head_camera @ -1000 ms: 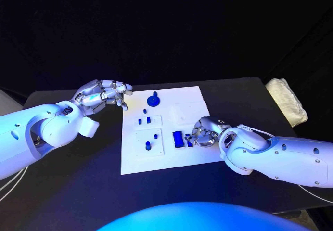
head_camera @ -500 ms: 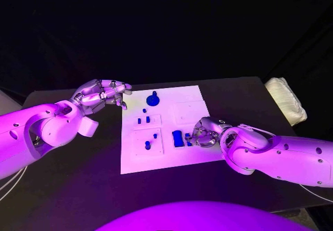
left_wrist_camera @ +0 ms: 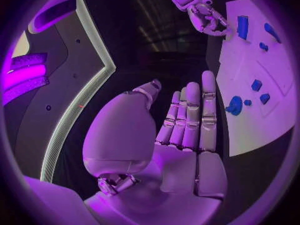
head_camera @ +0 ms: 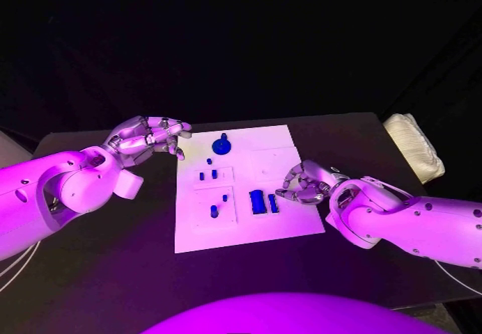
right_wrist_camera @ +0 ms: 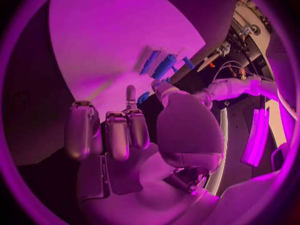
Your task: Assemble the parts on the task board
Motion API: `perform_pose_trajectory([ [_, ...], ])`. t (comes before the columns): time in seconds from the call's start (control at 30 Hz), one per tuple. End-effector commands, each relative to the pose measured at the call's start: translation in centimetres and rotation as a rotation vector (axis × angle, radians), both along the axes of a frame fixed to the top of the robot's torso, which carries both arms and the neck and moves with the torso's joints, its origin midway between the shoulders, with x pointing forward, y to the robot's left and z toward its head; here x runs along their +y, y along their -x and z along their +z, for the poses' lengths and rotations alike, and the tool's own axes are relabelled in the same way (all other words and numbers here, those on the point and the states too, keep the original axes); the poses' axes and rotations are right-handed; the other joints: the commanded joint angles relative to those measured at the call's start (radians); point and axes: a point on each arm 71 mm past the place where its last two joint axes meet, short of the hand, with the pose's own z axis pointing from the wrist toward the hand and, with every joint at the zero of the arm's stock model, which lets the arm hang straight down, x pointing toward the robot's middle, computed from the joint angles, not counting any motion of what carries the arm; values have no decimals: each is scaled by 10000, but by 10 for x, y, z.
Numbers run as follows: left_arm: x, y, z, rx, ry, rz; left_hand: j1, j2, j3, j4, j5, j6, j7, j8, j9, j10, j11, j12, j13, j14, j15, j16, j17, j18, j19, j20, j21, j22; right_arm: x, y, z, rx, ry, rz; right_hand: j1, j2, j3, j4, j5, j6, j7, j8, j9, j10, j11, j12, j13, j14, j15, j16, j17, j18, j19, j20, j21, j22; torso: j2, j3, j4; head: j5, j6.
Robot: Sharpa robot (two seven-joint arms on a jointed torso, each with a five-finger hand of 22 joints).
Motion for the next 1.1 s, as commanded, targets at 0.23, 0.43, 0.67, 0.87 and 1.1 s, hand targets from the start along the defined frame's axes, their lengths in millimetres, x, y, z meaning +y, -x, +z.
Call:
perform_pose_trajectory([
  [0.23, 3, -7, 2, -342, 354, 571, 159, 36, -86, 118, 33, -71, -22, 74, -30, -5, -14, 108, 32, -401, 22, -331, -86, 121, -182, 13, -338, -179, -32, -35, 21, -261, -5526, -967, 1277, 247, 49, -334, 60, -681, 380, -533, -182, -1878, 389, -3679, 323, -260, 346, -2510, -1229, 993, -1048, 335, -5878, -1189, -86, -62, -1, 15, 247],
  [0.43, 9, -23, -1, -761, 585, 1696, 813, -45, -76, 298, 27, -15, -72, 246, -63, 395, 84, -283, -236, -1511, 352, -3469, -1336, 112, -1072, 446, -2624, -1673, -48, -69, 22, 15, -7105, -1331, 2145, 103, 1094, -590, -1030, -1186, 722, -631, -390, -4580, 683, -9563, -4455, -2905, 769, -8604, -5681, 1326, -2680, 850, -10960, -4975, -307, -171, 12, 176, 614],
  [0.67, 15, -49, -10, -1163, 765, 3279, 1147, -121, 0, 309, 2, -484, -524, -48, -404, 600, 391, -2296, -680, -1903, 878, -7190, -2404, 121, -1839, 1111, -4978, -3380, -48, -105, 24, -112, -7944, -1148, 2241, -75, 2051, -903, -1325, -1091, 962, -1235, -992, -4446, 1287, -12417, -9027, -4510, 1602, -12161, -7427, 1370, -4453, 1710, -12143, -8367, -546, -194, -11, 496, 1131],
  [0.87, 17, -64, -22, -1187, 759, 4116, 1143, -11, -178, 237, 11, -648, -630, -289, -692, 283, 258, -3223, -694, -2221, 846, -8371, -2798, 12, -2259, 1215, -5559, -4024, -44, -126, 21, -188, -8218, -1191, 2090, 109, 2025, -1295, -1259, -962, 1011, -1798, -1322, -4244, 1444, -13149, -11063, -4468, 1816, -13370, -8516, 1381, -4623, 1939, -12127, -10350, -746, -186, -5, 643, 1468],
  [1.1, 10, -63, -28, -878, 385, 3689, -4260, 1542, -3711, -2183, -1000, -8294, -2014, -2498, -3129, -8684, -1431, -4761, -1316, -9470, -752, -11062, -4956, -1695, -10365, -1680, -6182, -5182, -41, -127, 19, -374, -7653, -1625, -2770, 2199, -3275, -2620, -2659, -9502, -892, -4127, -4937, -14666, -75, -14350, -13073, -14666, 643, -15090, -13073, -467, -14657, -355, -12752, -13073, -713, -166, -12, 645, 1524],
])
